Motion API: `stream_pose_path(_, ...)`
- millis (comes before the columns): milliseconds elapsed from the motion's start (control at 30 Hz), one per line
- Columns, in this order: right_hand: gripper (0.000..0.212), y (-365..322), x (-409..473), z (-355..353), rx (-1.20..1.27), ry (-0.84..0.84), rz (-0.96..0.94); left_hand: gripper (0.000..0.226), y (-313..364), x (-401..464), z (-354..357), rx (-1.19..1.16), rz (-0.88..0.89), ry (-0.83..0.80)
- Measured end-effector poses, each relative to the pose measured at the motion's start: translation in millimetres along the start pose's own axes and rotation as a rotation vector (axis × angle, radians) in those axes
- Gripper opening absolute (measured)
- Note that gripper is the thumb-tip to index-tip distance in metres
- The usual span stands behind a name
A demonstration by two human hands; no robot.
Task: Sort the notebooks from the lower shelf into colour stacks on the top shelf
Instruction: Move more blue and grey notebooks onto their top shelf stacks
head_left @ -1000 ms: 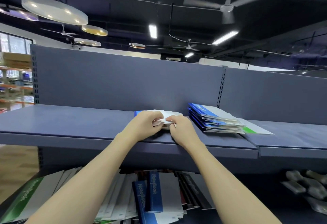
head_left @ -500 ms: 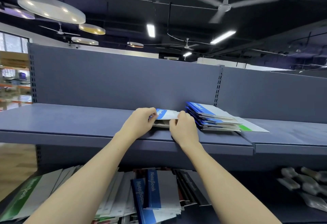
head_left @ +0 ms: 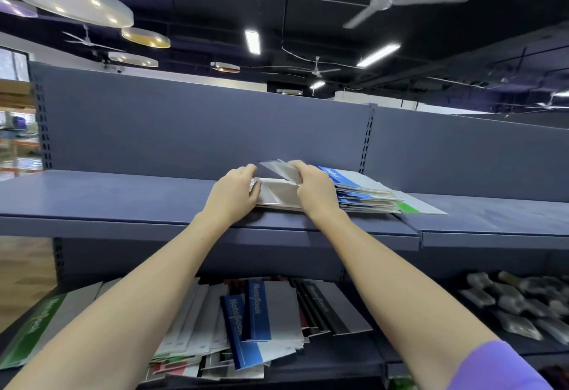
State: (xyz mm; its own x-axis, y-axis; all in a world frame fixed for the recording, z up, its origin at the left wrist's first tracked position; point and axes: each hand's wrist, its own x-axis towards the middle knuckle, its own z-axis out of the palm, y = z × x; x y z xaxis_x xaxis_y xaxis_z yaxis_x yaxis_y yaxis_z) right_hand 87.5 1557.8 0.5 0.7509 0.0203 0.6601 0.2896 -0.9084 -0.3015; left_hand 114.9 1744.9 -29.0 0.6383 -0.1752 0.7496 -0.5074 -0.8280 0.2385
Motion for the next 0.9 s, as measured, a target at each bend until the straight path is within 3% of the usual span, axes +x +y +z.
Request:
stream_pose_path(167, 0.065, 15.3, 7.1, -26.5, 0.143, 0.215, -0.086, 0.028, 8.0, 6.6, 4.5, 0.186, 0.096, -0.168)
stream_pose_path(300, 0.066, 36.5, 18.2, -48.1, 0.029, 0.483, -0.136, 0.033, 28.9, 11.5, 10.3, 0.146, 0.138, -0.216)
stream_pose_path(367, 0.065, 50.2, 19.2, -56.9, -0.117, 0.365, -0.023, 0.032, 36.2, 14.2, 10.5, 0.149, 0.150, -0.219)
stream_pose_path(467, 0.060, 70.0, 10.0, -59.0, -0.318, -0.190, 0.180, 0.030, 43.8, 16.0, 9.3, 0.136, 0.137, -0.230)
stream_pose_path(533, 0.056, 79.2, 2.3, -55.6, -0.325, -0.411, 0.227, 0.031, 47.3, 14.7, 9.2, 0.132, 0.146, -0.250)
stream_pose_path(700, 0.049, 87.3, 3.2, -53.8, -0.259, -0.351, 0.277, 0.031, 50.3, 7.5, 3.6, 0.104, 0.151, -0.278)
stream_pose_path(900, 0.030, 85.2, -32.4, -49.0, -0.313, 0.048, 0.181, 0.025, 71.7, -4.6, 1.7, 0.013, 0.181, -0.296)
